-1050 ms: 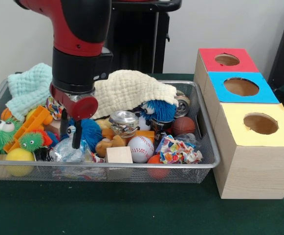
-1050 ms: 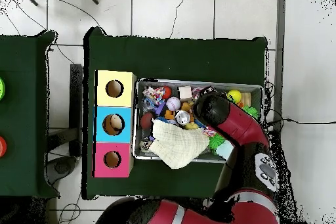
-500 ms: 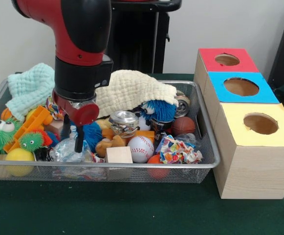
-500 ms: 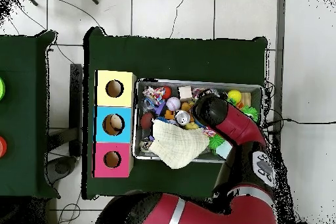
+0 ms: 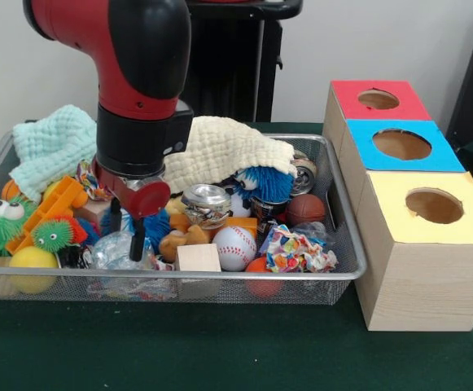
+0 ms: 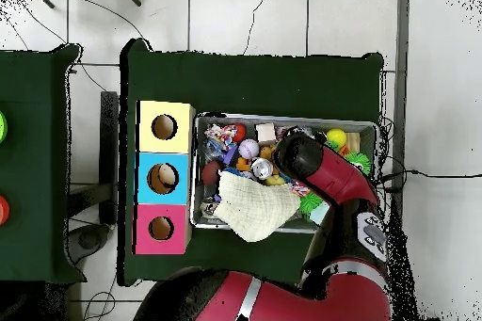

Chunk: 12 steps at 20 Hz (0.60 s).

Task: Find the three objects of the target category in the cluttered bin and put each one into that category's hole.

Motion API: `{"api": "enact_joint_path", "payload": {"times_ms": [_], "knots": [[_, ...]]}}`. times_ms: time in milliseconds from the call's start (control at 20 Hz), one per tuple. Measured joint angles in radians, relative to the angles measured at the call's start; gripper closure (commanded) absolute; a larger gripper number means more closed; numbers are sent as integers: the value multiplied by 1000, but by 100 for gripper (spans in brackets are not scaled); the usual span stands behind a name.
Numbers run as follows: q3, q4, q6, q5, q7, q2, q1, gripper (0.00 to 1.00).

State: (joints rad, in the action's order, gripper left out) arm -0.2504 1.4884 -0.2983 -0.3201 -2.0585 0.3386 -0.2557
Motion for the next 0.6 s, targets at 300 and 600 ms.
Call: {"api": "enact_joint_path", "payload": {"times_ms": [300, 600], "knots": [[-3, -7, 0, 0, 0, -3, 1, 0], [-13, -18, 0, 23, 0, -2, 9, 100]]}}
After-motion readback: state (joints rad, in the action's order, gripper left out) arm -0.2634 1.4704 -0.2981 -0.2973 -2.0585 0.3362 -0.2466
